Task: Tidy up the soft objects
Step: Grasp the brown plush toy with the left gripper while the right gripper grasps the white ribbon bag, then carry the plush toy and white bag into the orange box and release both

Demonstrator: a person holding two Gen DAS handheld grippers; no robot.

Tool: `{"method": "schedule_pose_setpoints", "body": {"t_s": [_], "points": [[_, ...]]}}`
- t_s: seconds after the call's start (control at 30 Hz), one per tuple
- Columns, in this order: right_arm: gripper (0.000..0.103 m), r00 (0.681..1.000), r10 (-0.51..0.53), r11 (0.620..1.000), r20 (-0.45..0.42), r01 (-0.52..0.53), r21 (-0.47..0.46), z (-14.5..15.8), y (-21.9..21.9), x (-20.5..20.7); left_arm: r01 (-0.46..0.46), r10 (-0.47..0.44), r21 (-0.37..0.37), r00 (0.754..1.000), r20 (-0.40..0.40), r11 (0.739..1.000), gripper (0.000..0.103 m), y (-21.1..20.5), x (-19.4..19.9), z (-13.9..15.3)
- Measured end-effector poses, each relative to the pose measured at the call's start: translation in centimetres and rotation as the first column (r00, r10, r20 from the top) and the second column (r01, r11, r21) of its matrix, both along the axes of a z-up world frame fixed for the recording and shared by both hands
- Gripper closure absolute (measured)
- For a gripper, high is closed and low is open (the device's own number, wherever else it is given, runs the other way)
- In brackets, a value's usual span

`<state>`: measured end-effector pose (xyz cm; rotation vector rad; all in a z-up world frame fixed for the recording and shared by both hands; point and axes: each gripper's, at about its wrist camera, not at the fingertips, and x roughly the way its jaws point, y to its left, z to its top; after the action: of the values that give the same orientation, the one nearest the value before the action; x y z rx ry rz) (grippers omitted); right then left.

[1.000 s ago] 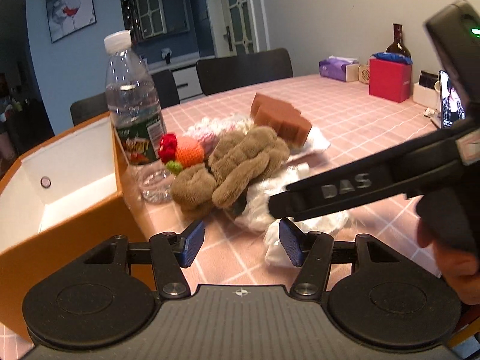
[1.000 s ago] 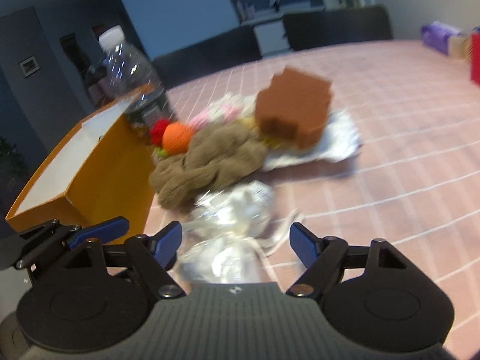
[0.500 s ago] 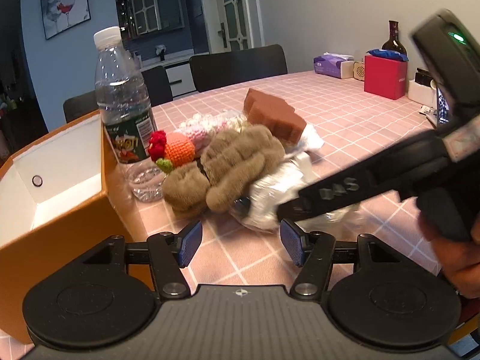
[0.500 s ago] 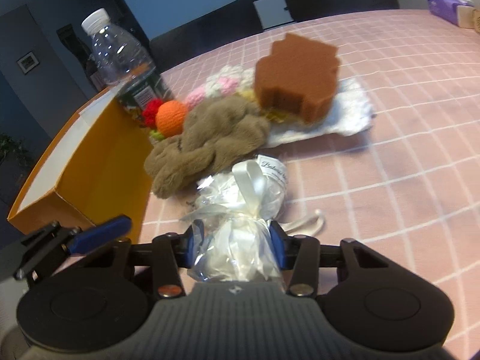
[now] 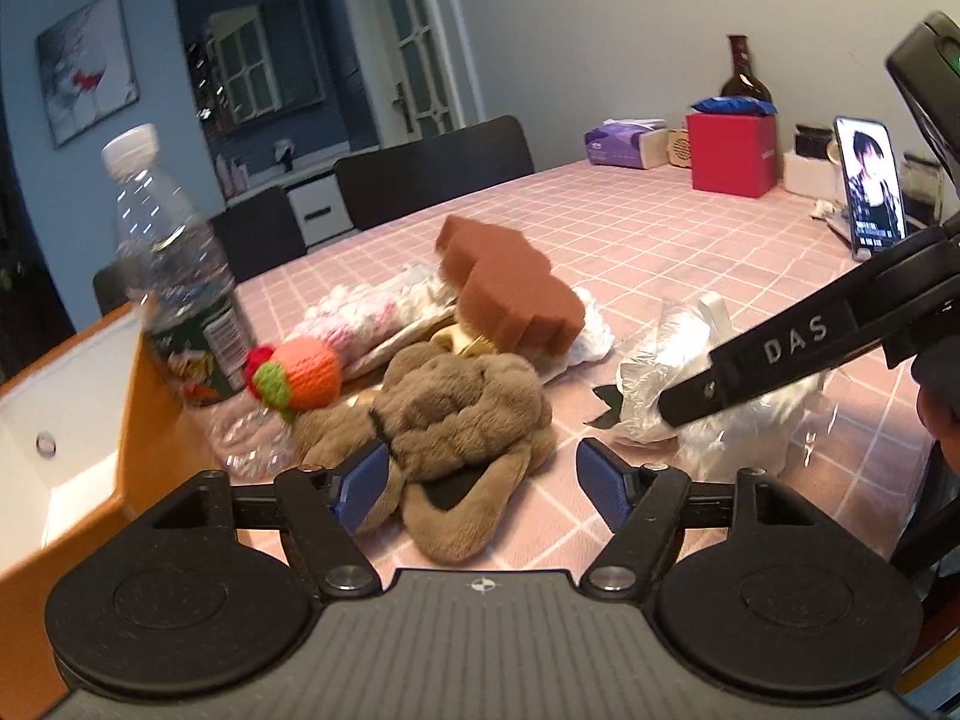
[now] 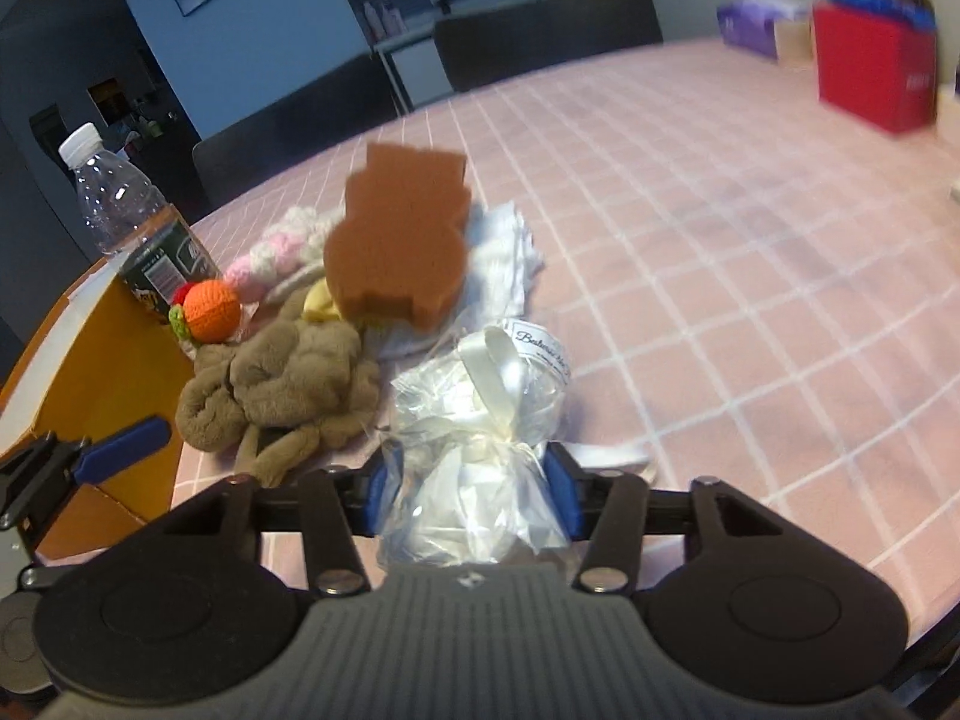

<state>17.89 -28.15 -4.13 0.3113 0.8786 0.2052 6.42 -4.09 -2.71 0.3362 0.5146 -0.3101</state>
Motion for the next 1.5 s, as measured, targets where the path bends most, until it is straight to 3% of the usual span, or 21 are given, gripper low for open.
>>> {"method": "schedule_pose_setpoints", "body": {"t_s": [0.3,0.4,0.47,0.63,0.73,0.9,1.03,1.27,1.5], "points": [[0.042,1.000,0.018,1.000,0.008,-0.018,-0.006,0.1,0.3,0.5,0.009,-0.008,0.077,1.000,-0.003,0.997,0.016,-1.7,2.6,-2.3],[0.042,1.000,0.014,1.000,-0.004,-0.014,-0.003,-0.3,0.0,0.6,-0.005,0.002,0.172,1.000,0.014,0.985,0.016,-2.4,3.1,-3.6],[0.042,1.000,0.010,1.000,-0.010,-0.010,0.001,-0.4,-0.3,0.6,-0.009,-0.001,0.244,0.999,0.038,0.970,0.019,-2.9,3.1,-4.1],[0.042,1.000,0.004,1.000,-0.016,-0.004,0.010,-0.8,-0.4,0.7,-0.034,0.012,0.327,0.998,0.067,0.944,0.041,-3.8,2.9,-4.6],[0.043,1.000,0.016,1.000,-0.008,-0.016,-0.001,-0.9,0.0,0.7,-0.030,0.000,0.340,0.996,0.087,0.940,0.045,-4.0,2.7,-5.0],[0.050,1.000,0.019,1.000,-0.001,-0.019,0.001,-0.9,-0.1,0.5,-0.026,-0.002,0.304,0.996,0.093,0.952,0.061,-3.5,2.5,-4.8],[0.052,1.000,0.024,1.000,0.012,-0.024,0.006,-0.4,-0.1,0.0,-0.034,0.009,0.231,0.994,0.109,0.972,0.091,-2.8,2.0,-3.4],[0.053,0.995,0.053,0.999,0.085,-0.052,-0.007,1.6,0.8,-1.2,-0.061,0.046,0.088,0.987,0.155,0.994,0.095,-1.1,0.8,0.2],[0.053,0.984,0.087,0.996,0.152,-0.085,-0.020,3.6,1.9,-1.8,-0.053,0.064,-0.067,0.982,0.177,0.996,0.096,1.3,-0.3,4.2]]}}
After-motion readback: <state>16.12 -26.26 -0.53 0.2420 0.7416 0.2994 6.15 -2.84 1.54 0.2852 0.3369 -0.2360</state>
